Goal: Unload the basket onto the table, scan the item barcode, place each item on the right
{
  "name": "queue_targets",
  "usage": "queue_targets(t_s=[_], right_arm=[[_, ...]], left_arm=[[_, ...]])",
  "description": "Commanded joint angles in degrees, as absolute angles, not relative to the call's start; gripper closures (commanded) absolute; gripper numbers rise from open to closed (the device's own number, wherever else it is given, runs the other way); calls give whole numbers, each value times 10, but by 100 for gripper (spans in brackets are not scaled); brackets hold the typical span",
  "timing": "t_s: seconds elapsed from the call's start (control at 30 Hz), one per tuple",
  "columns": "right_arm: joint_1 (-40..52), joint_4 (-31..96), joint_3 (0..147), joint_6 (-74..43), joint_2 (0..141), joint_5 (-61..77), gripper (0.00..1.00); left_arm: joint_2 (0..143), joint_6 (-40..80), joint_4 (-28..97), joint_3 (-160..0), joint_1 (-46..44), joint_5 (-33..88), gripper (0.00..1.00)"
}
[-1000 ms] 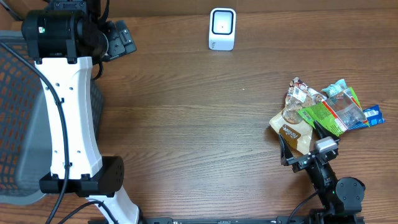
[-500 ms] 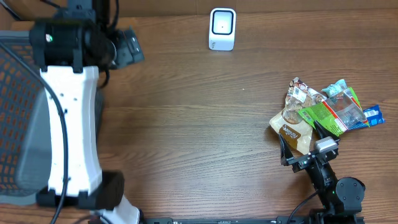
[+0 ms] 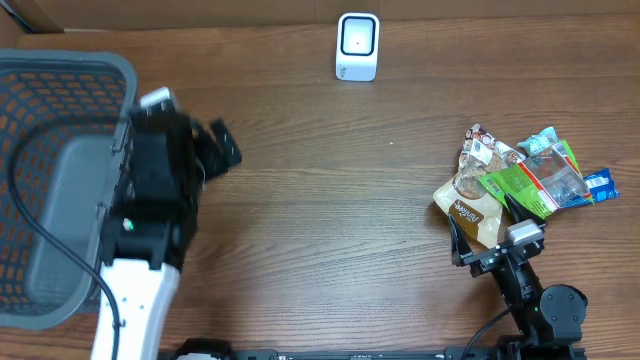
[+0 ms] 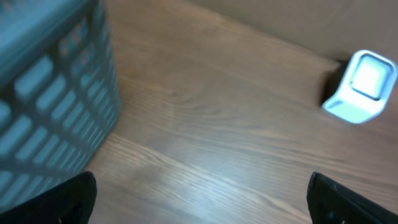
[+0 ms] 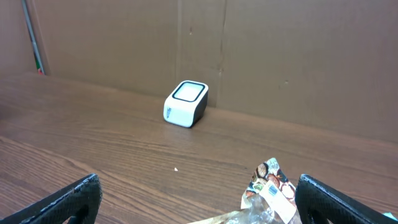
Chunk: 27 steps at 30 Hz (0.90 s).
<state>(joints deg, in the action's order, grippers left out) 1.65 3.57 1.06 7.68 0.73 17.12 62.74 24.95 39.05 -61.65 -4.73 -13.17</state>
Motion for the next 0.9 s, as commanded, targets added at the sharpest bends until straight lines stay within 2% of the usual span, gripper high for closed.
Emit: queue_targets(t_s=[0.0,0.23,0.33,0.87], right_arm=[[19,32,5,74,2,165,0],[19,32,5,74,2,165,0],[19,32,5,74,2,165,0],[19,32,5,74,2,165,0]], left_arm=[[543,223,321,-478,-28,-139,0],[379,141,149,-239,-23,-121,0],[289,132,127,-156,-23,-122,0],[32,20,109,-34,-23,-122,0]])
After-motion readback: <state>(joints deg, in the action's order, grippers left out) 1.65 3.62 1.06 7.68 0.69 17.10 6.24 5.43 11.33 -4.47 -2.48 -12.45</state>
